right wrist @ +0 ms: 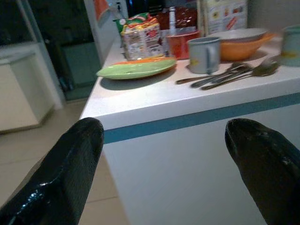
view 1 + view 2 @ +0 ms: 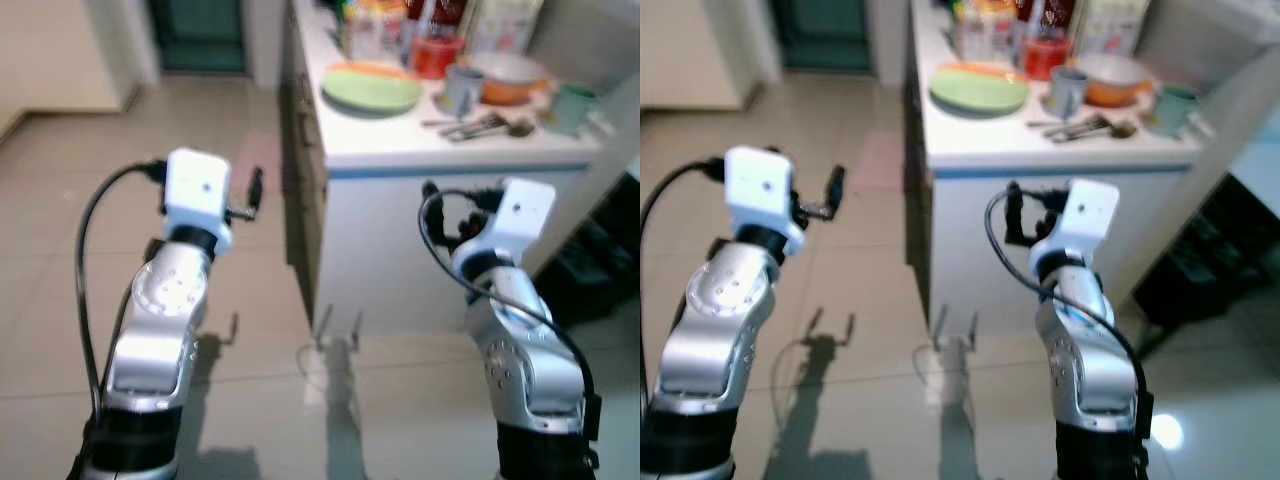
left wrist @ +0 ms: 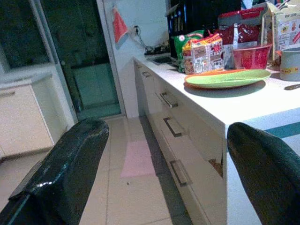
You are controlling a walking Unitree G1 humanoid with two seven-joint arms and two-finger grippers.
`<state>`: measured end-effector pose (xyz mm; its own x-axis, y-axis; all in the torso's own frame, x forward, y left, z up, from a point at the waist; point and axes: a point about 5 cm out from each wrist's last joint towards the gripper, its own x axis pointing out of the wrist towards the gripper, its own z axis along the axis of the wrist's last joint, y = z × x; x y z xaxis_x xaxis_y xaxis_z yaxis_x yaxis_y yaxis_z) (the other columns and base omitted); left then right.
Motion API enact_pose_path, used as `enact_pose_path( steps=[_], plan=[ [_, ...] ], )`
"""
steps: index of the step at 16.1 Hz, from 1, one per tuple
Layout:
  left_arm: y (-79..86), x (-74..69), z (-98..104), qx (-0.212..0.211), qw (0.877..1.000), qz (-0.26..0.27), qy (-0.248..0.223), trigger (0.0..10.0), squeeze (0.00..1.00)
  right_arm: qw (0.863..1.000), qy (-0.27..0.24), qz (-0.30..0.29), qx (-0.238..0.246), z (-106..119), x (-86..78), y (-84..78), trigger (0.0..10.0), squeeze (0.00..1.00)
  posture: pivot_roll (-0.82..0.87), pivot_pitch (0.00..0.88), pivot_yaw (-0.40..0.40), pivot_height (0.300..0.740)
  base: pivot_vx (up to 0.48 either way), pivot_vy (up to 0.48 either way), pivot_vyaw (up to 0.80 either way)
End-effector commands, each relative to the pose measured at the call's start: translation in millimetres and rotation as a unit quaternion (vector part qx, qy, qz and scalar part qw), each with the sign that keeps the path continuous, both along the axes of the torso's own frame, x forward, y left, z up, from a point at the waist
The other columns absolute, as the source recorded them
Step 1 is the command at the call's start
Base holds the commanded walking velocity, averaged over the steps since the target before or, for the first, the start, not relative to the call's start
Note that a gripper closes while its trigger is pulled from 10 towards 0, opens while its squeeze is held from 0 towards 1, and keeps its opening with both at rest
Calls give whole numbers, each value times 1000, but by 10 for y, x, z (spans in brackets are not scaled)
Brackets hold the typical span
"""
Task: Setting the table
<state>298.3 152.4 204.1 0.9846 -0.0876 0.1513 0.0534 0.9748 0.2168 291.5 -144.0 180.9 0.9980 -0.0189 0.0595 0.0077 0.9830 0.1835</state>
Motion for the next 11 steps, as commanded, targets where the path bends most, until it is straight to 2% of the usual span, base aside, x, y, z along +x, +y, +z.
enact_pose_path(
  steps=[1,4,5,7,8,11],
  plan=[
    [-51,-18,1,-2,1000,0,5,10000,0,1000,-2,-11,-19,36,22,-74,10000,0,83,0,-17,740,0,0,0],
    [19,-13,49,-1,1000,13,-8,10000,0,999,-11,-2,-53,87,82,-37,10000,0,85,0,-21,740,0,0,0],
    [69,11,35,-20,999,31,-8,10000,0,998,-15,6,-60,106,95,-10,10000,0,68,0,-24,740,0,0,0],
    [63,2,9,-23,999,29,-6,10000,0,998,-19,23,-63,99,101,12,10000,0,68,0,-33,740,0,0,0],
    [26,-55,-27,-19,1000,11,1,10000,0,997,-22,34,-60,78,108,1,10000,0,79,0,-47,740,281,0,0],
    [34,-87,-47,-11,1000,8,2,10000,0,998,-20,39,-56,49,117,5,10000,0,76,0,-47,740,310,0,0]
  ],
)
